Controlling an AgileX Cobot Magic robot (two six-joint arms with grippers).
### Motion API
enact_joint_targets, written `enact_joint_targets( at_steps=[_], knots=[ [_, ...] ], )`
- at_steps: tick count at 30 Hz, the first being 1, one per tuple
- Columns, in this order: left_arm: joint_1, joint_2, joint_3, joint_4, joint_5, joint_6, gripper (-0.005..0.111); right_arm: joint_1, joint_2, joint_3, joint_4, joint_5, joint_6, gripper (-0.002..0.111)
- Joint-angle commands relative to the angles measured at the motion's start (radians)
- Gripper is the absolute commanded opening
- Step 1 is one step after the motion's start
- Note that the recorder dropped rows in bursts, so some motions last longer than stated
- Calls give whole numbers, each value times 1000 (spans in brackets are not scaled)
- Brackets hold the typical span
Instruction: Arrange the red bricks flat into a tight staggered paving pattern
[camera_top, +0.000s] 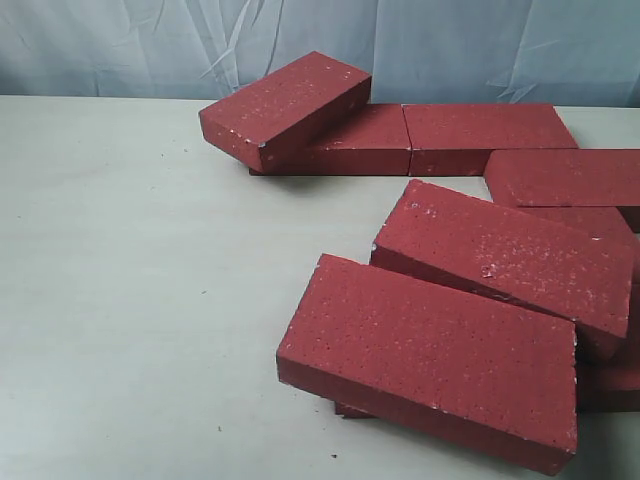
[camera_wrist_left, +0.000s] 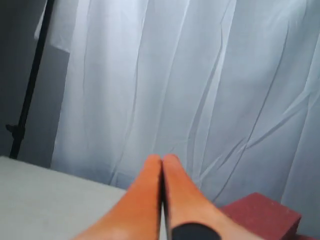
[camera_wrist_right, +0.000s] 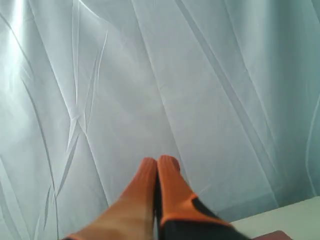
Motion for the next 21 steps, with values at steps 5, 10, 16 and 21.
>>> enact_joint_targets(
  at_steps=[5,10,16,21],
  knots=[
    [4,32,-20,-26,-248,-76,0,-6,235,-180,-48,-139,49,-1],
    [4,277,-177,-11,-380,-162,0,-6,581,-427,-240,-143,178,-1],
    [4,628,-446,81,-383,-192,0,-6,840,-647,-316,-221,283,-1],
    [4,823,-582,233,-332,-180,0,-6,923,-723,-314,-208,283,-1]
  ],
)
